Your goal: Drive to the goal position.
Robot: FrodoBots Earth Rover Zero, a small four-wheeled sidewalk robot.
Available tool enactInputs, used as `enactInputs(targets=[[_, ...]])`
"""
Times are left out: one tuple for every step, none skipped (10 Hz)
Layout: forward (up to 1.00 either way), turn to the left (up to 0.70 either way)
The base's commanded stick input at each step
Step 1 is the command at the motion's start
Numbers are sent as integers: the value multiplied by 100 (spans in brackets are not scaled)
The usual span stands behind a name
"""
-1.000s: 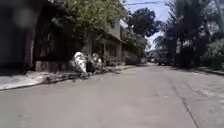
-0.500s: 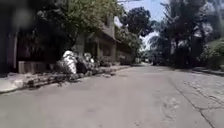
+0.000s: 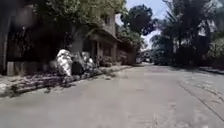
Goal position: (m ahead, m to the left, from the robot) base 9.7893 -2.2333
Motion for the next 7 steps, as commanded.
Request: enactInputs(targets=[[100, 0], [100, 0], [100, 0], [100, -1], [100, -6], [100, -15], [100, -37]])
